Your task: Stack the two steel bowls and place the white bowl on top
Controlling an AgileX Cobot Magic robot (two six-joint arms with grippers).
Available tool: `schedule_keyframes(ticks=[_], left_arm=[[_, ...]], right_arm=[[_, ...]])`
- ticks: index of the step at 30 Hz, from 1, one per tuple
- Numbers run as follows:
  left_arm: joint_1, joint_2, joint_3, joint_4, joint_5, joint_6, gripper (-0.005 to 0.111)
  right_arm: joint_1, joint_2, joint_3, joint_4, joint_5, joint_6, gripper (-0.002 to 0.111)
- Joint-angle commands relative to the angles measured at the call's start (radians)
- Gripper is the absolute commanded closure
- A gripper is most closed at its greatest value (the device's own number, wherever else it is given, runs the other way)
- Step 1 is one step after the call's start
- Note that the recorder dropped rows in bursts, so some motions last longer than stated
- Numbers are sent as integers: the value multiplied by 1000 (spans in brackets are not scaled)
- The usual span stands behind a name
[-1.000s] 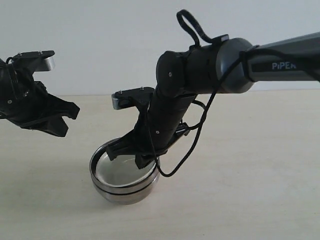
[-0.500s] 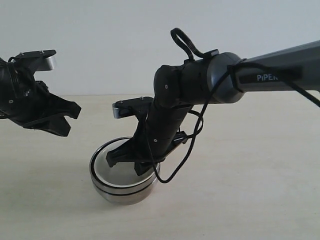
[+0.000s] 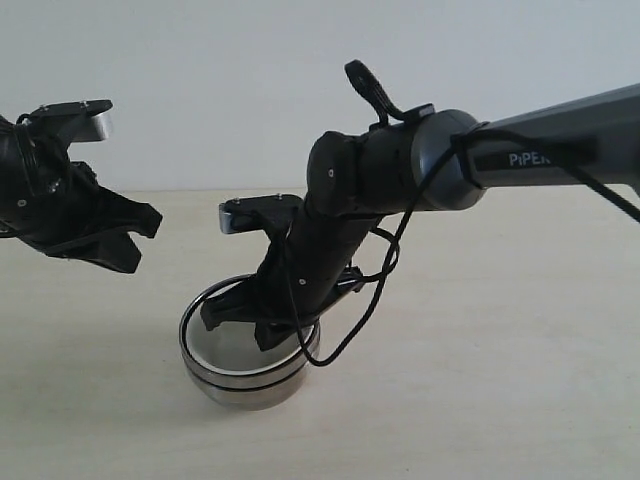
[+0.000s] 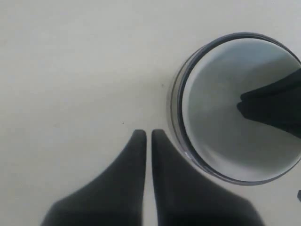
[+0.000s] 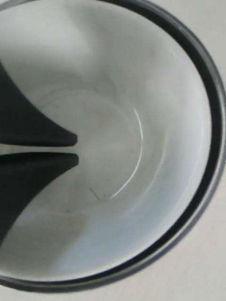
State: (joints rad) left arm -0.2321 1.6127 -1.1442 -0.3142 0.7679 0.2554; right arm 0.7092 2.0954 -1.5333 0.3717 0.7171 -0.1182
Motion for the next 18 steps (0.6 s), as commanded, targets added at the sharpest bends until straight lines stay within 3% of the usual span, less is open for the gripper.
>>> schedule_keyframes(ticks=[1, 5, 7, 10, 14, 18], left_arm=[[2, -2, 3, -11, -4, 11, 103], [2, -7, 10, -11, -9, -6, 103], [2, -54, 46, -11, -77, -24, 103], [2, -169, 113, -52, -144, -39, 103], [2, -334, 246, -178, -293, -39, 103], [2, -580, 481, -291, -426, -39, 103]], right_arm=[[-1, -61, -4, -13, -12, -7, 108], [-3, -164, -4, -126, 0, 84, 108], [-3, -234, 3, -283, 12, 208, 108], [-3, -370, 118, -334, -66, 239, 108], [-3, -543, 364, -327, -227, 247, 108], [-3, -795, 696, -273, -514, 266, 108]])
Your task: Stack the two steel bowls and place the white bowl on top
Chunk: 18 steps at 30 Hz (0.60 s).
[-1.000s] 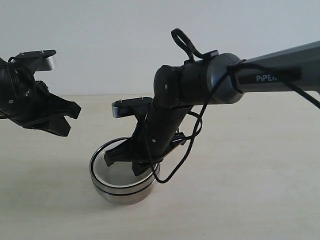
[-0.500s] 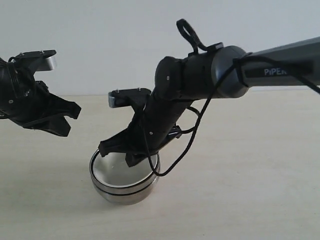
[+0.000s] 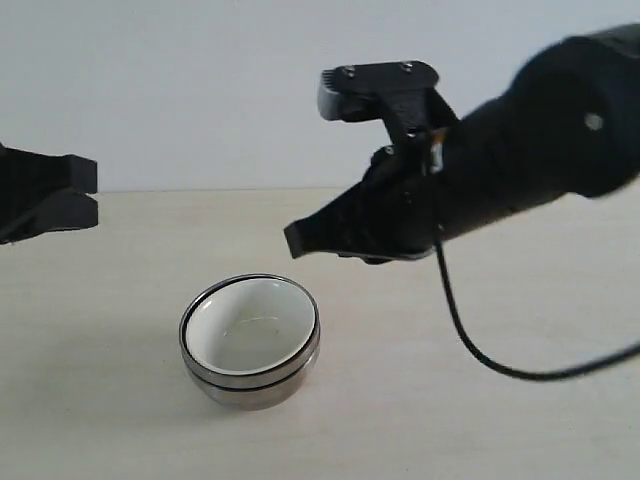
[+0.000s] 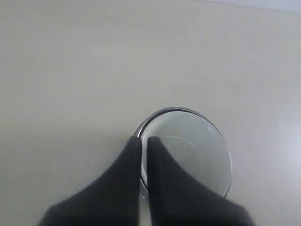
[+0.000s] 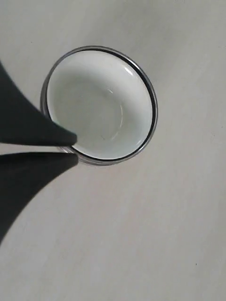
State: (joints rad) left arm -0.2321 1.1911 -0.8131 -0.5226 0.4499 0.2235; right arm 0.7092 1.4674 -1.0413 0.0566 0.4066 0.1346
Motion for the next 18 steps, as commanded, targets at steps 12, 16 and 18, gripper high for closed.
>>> schedule_keyframes(ticks=[12, 16, 18], left_arm=[[2, -649, 462, -224, -157, 90, 103], [2, -750, 541, -224, -160, 90, 103], [2, -785, 572, -227, -160, 88, 103]], right_arm=[[-3, -673, 615, 44, -414, 75, 108], [-3, -779, 677, 44, -425, 75, 108], [-3, -821, 702, 44, -416, 75, 108]])
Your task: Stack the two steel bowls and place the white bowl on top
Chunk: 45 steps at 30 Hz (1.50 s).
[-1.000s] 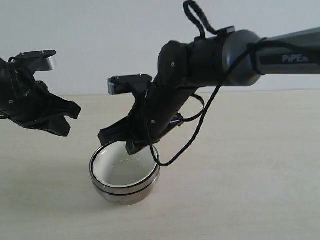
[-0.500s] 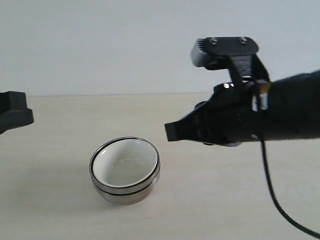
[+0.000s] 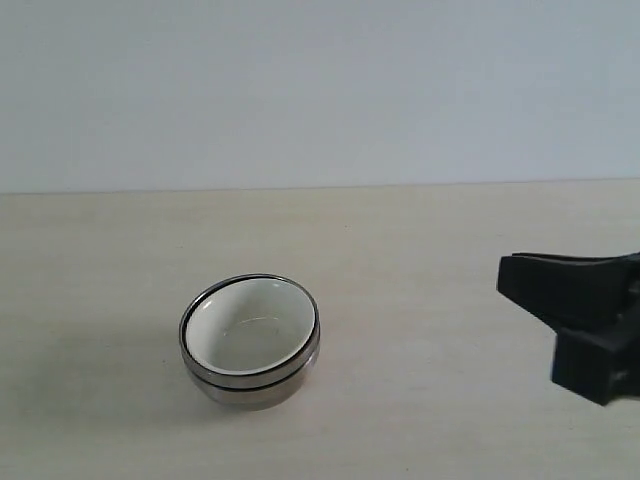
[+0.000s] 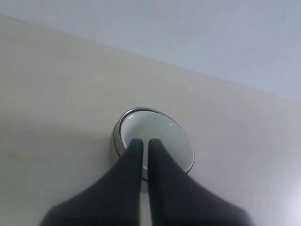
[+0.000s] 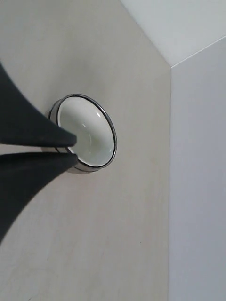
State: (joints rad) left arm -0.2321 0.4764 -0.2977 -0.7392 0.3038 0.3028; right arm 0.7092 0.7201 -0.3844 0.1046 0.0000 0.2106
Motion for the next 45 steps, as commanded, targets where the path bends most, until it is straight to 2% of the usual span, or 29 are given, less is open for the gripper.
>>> schedule_keyframes(ticks=[1, 7, 9, 24, 27, 30, 33, 36, 45], left_arm=[[2, -82, 66, -17, -12, 4, 103], [2, -113, 82, -87, 132, 3, 103], [2, -113, 82, -158, 165, 3, 103], [2, -113, 82, -157, 147, 3, 103], [-9, -154, 82, -157, 89, 10, 103], [19, -224, 82, -151, 104, 12, 103], [56, -335, 82, -96, 104, 12, 103], [92, -468, 82, 29, 104, 12, 103], [157, -476, 97, 329, 82, 12, 103]], right_arm=[[-3, -87, 48, -4, 6, 2, 108], [-3, -132, 48, -4, 74, 2, 108], [-3, -130, 48, -4, 74, 2, 108], [-3, -130, 48, -4, 74, 0, 108], [-3, -130, 48, -4, 74, 0, 108], [-3, -130, 48, -4, 74, 0, 108], [-3, -130, 48, -4, 74, 0, 108], [-3, -130, 48, -4, 74, 0, 108], [-3, -130, 48, -4, 80, 0, 108]])
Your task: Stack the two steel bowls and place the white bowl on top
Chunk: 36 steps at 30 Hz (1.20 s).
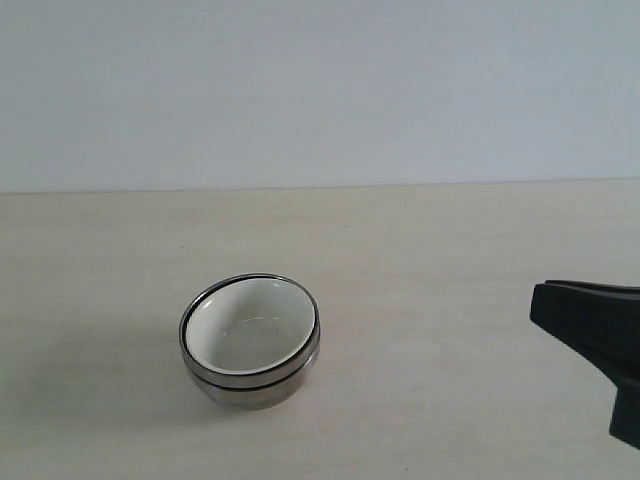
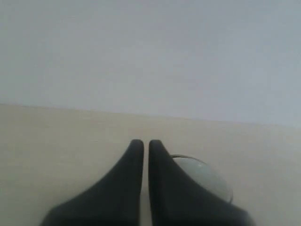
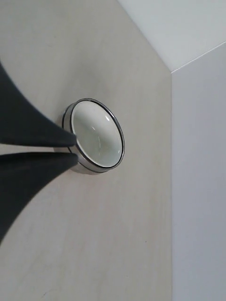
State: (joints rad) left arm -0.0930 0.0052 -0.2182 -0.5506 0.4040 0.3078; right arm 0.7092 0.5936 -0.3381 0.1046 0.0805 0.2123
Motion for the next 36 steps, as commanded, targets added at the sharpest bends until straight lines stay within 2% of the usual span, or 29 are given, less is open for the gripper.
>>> schedule_keyframes(ticks=[1, 5, 13, 18, 21, 24, 25, 31, 36], left_arm=[[18, -5, 23, 169, -23, 7, 103], [18, -5, 62, 194, -96, -7, 103], [18, -5, 138, 166, -110, -63, 103], [18, -5, 218, 170, -240, -53, 103], [18, -5, 218, 255, -237, -165, 103], [18, -5, 218, 531, -134, -436, 103], [18, -5, 218, 551, -125, -460, 103], [18, -5, 218, 551, -124, -439, 103], [18, -5, 218, 551, -70, -421, 103]], right_arm=[[-3, -3, 2, -4, -1, -2, 108], [-3, -3, 2, -4, -1, -2, 108], [-3, -3, 2, -4, -1, -2, 108], [-3, -3, 2, -4, -1, -2, 108], [-3, -3, 2, -4, -1, -2, 108], [-3, -3, 2, -4, -1, -2, 108], [-3, -3, 2, -4, -1, -2, 108], [-3, -3, 2, -4, -1, -2, 108], [-3, -3, 2, -4, -1, -2, 108]])
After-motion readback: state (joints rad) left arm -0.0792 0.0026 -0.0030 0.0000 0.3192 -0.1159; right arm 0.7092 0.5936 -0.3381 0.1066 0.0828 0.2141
